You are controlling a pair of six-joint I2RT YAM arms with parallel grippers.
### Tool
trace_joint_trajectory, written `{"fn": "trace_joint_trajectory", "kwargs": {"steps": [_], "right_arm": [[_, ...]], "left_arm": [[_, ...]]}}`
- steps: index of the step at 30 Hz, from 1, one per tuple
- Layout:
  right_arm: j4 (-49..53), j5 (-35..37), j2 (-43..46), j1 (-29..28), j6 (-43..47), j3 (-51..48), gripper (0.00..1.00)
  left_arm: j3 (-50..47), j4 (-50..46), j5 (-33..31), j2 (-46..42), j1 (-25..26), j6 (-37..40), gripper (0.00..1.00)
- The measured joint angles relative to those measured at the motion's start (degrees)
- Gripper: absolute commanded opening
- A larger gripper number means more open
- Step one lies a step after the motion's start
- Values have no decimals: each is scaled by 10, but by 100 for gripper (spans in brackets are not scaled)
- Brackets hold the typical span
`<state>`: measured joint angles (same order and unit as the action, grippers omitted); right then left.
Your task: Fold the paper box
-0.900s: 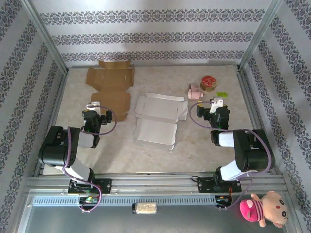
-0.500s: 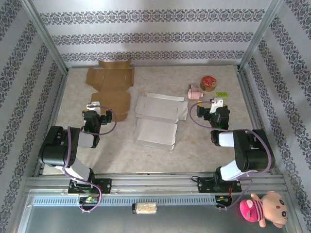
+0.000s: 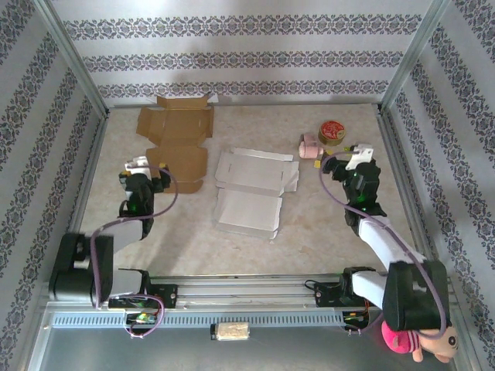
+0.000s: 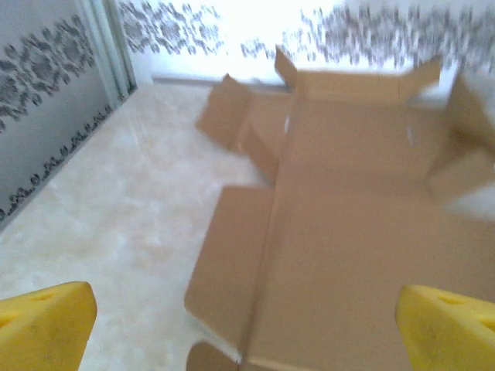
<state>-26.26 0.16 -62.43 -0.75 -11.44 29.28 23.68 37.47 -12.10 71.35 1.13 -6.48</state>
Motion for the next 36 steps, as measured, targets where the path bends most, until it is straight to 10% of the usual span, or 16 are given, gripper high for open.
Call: {"fn": "trace_joint_trajectory", "kwargs": {"steps": [5,11,25,36], "right_arm": [[136,-101,-14,-49,-78,121,98],[314,-207,-159,-161,-77,292,98],[452,-262,-243,-199,-77,351,98],[462,-243,-219,-200,-72,325,98]], "left_arm": [[146,-160,61,-73,2,-139,88],[354,-370,181,75,59,-238,86],[677,-740,260,478,164,-172,67],[778,-775,286,565,164,-117,16]]}}
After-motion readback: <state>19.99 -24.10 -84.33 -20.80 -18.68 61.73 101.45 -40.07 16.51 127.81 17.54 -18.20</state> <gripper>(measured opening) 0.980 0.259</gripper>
